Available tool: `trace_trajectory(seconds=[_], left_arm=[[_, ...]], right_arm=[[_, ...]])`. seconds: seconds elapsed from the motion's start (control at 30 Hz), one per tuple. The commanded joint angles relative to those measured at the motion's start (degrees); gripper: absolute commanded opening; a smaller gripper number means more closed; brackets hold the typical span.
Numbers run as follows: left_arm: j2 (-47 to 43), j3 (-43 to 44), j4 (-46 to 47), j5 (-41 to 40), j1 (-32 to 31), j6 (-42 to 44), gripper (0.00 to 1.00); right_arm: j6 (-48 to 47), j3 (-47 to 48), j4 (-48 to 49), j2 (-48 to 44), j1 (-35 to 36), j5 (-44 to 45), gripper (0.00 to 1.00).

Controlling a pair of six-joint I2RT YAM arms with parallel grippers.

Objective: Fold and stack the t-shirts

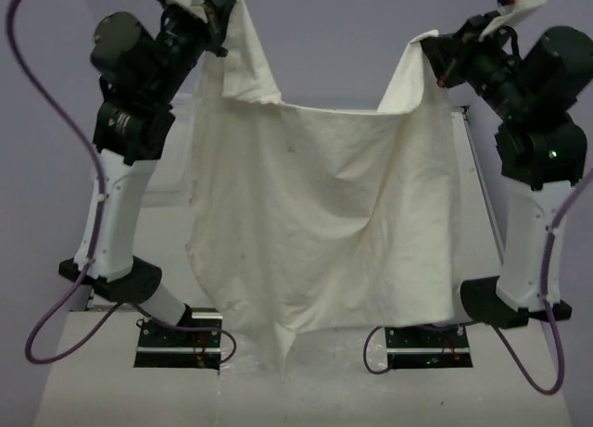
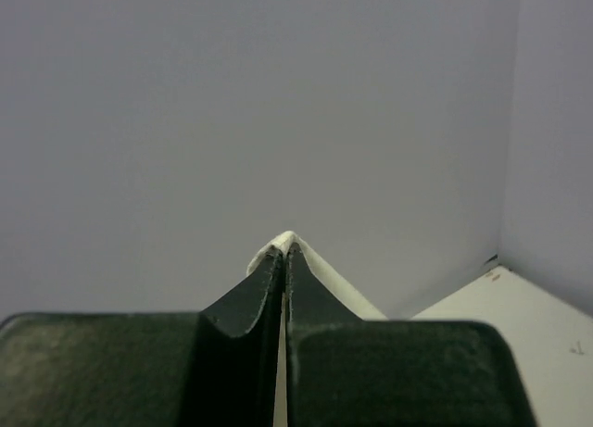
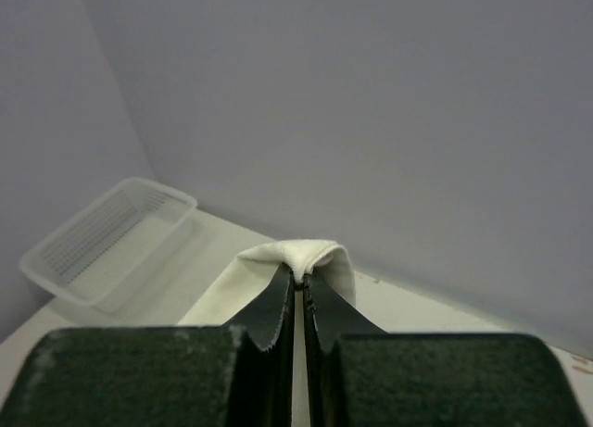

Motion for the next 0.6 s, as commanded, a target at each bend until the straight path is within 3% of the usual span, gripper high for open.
trace_trajectory(seconds=[0.0,0.13,0.3,0.57], left_arm=[[10.5,7.0,1.9,4.7,8.4,-1.8,0.0],[16.7,8.6,6.7,11.6,15.1,-7.9,0.0],[20.1,10.8,8.8,17.6,20.8,-14.1,0.0],[7.4,1.6,6.2,15.7,22.1,-11.7,0.0]], right_arm=[[-1.0,7.1,-0.8,10.9,-2.4,3.7,0.0],[-1.2,16.2,-3.4,19.0,-4.2,3.0,0.0],[-2.7,12.9,-2.0,17.2,-4.7,3.6,0.0],[-1.9,5.7,-3.3,7.5,-4.7,2.9,0.0]])
